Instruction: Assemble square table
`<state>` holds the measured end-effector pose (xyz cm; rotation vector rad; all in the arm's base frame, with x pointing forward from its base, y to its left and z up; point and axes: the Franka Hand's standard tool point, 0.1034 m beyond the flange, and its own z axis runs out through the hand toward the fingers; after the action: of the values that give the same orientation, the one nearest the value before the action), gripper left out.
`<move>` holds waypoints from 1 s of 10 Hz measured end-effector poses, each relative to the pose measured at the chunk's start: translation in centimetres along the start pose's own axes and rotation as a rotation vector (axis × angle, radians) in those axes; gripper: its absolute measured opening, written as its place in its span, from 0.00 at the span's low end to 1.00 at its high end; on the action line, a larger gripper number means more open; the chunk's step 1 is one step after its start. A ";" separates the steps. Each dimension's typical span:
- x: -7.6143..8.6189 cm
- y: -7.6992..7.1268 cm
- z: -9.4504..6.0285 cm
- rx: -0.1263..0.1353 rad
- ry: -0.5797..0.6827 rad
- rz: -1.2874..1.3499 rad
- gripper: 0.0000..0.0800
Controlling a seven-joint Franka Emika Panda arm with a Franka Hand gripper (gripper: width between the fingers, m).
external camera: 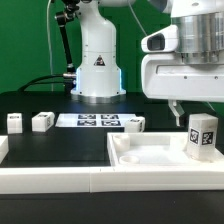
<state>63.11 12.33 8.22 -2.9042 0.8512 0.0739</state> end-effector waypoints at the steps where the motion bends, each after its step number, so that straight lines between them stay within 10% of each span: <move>1: 0.1 0.0 -0.2 -0.015 0.003 -0.111 0.81; 10: 0.4 0.1 -0.3 -0.043 0.010 -0.799 0.81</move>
Offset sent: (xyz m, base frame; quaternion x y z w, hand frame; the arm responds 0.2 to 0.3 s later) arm 0.0004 0.0019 0.0029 -0.0184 0.0168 -0.2351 0.9717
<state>63.41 11.94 8.46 -3.0406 -0.3491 0.0044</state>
